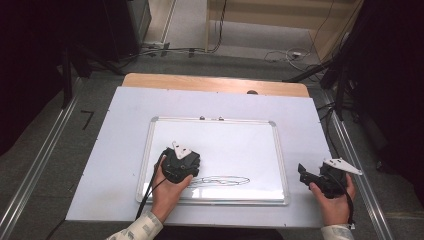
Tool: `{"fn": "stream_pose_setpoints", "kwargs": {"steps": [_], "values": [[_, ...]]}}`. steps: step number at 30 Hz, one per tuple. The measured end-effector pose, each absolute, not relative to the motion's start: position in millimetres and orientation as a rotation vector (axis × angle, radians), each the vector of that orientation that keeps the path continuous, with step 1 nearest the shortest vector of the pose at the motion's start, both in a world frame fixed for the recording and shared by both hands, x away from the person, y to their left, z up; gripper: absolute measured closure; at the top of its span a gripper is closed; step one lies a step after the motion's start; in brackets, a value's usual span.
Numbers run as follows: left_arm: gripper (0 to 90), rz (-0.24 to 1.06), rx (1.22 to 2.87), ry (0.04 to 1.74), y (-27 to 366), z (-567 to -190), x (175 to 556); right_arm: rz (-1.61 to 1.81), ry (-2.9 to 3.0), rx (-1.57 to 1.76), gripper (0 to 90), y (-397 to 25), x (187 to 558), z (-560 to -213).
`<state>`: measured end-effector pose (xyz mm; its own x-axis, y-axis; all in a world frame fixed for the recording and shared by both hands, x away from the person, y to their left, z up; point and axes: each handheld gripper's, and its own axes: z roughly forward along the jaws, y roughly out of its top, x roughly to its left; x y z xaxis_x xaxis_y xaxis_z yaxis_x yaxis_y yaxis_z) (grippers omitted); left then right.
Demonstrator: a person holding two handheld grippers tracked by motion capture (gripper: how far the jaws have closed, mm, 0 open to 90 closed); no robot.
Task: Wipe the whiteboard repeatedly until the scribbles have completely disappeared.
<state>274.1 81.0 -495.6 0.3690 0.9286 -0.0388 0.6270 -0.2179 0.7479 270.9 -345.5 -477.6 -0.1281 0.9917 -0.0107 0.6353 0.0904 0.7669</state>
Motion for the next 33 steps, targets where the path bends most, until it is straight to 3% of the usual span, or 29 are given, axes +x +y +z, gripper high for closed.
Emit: {"fn": "stream_pose_setpoints", "kwargs": {"steps": [33], "values": [[41.2, 0.555, 1.979, 1.280, 56, -496, 280, 0.835, 1.825, 1.594, 13.0, -345, 271, -477]]}}
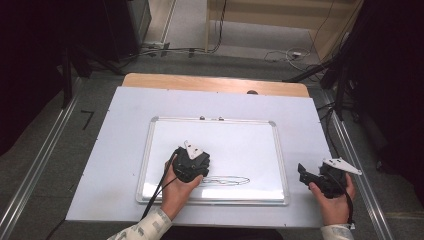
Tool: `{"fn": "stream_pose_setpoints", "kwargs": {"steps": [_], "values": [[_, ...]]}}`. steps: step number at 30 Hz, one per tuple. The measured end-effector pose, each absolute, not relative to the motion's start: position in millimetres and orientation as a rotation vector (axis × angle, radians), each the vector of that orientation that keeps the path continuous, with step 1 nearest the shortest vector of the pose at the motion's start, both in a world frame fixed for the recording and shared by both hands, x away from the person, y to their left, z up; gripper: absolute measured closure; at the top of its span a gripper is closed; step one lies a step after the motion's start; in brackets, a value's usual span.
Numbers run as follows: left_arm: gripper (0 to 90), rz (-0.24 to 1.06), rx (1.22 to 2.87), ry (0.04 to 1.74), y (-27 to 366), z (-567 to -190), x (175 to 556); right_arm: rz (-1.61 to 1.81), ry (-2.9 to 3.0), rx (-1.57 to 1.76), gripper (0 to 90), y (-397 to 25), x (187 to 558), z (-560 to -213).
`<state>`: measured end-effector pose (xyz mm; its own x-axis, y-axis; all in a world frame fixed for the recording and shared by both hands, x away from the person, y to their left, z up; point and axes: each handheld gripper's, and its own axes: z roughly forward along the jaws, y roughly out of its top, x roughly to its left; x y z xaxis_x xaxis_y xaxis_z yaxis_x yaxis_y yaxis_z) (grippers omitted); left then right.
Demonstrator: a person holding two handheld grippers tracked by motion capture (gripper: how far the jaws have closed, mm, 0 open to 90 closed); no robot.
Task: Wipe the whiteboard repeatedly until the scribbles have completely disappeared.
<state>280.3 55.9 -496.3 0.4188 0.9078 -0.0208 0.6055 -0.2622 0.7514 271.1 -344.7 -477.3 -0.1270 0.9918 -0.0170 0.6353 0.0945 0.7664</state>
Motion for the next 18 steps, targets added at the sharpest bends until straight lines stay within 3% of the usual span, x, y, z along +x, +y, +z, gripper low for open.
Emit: {"fn": "stream_pose_setpoints", "kwargs": {"steps": [18], "values": [[41.2, 0.542, 1.994, 1.261, 43, -496, 282, 0.833, 1.828, 1.589, 13.1, -345, 272, -478]]}}
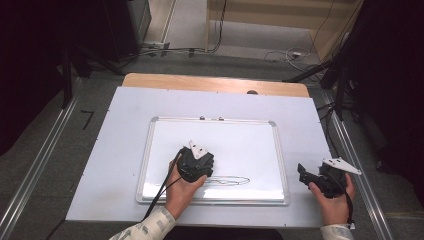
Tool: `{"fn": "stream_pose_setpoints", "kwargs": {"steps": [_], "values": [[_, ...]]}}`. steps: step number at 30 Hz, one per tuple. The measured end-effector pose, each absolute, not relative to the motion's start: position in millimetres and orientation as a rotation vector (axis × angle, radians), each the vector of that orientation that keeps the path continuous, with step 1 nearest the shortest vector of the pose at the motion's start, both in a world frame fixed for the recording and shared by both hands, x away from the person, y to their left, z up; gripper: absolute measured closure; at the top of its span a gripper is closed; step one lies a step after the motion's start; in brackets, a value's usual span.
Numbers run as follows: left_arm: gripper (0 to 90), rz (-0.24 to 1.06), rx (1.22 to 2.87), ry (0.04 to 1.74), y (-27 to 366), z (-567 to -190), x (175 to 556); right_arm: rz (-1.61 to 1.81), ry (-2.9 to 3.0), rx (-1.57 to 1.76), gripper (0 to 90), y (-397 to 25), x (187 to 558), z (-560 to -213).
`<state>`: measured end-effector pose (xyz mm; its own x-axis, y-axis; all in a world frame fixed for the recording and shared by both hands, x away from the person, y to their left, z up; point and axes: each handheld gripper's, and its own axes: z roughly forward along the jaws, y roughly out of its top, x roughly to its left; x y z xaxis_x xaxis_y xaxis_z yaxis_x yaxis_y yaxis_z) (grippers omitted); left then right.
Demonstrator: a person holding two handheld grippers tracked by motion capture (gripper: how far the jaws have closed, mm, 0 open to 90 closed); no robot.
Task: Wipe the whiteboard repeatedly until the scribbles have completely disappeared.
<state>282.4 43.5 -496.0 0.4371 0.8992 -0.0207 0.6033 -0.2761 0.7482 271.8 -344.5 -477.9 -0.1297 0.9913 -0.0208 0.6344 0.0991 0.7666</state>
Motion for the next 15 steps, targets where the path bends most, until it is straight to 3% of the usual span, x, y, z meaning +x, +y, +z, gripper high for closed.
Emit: {"fn": "stream_pose_setpoints", "kwargs": {"steps": [15], "values": [[41.1, 0.529, 2.009, 1.230, 23, -496, 285, 0.835, 1.831, 1.587, 13.0, -344, 272, -478]]}}
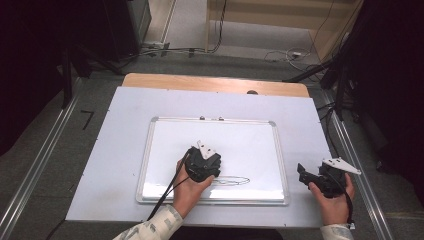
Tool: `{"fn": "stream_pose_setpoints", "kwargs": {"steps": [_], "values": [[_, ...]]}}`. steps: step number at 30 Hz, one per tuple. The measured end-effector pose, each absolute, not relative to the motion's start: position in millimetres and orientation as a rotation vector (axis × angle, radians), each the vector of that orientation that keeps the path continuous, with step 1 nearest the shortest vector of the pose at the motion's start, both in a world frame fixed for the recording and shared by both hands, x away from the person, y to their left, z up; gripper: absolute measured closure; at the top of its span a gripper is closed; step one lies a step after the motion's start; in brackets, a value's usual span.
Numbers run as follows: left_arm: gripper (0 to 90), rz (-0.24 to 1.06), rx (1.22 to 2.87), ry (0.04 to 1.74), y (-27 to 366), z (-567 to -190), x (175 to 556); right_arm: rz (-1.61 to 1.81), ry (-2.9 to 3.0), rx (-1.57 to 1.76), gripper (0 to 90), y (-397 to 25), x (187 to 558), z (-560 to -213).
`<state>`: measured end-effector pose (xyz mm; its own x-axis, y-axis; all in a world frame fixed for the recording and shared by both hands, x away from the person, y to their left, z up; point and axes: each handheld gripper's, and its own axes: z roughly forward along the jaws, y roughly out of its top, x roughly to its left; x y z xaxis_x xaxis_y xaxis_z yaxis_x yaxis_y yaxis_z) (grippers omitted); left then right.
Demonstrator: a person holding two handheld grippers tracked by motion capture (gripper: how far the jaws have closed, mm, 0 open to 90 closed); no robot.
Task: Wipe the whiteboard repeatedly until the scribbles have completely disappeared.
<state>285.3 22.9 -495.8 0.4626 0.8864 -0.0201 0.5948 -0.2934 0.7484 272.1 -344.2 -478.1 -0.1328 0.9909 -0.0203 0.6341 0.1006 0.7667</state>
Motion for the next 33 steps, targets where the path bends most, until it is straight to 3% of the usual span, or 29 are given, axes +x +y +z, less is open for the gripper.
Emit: {"fn": "stream_pose_setpoints", "kwargs": {"steps": [33], "values": [[41.0, 0.504, 2.046, 1.174, -22, -495, 290, 0.838, 1.831, 1.586, 13.0, -344, 271, -477]]}}
